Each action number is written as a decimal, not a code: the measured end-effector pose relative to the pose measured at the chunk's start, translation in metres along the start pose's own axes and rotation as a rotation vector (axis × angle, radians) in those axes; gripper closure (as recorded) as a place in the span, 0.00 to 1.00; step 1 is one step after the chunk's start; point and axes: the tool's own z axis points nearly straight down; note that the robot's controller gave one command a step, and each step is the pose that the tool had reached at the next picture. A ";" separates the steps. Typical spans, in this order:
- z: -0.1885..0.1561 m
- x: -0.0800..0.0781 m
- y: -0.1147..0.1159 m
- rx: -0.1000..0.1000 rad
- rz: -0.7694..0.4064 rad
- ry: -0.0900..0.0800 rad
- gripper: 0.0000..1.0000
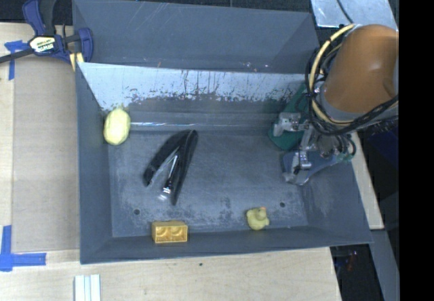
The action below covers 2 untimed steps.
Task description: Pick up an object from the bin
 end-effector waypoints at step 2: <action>0.040 0.012 -0.027 0.000 0.121 -0.015 0.00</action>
Offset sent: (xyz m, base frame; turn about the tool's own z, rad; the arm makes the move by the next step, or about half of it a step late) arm -0.0237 -0.0446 -0.0699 0.1929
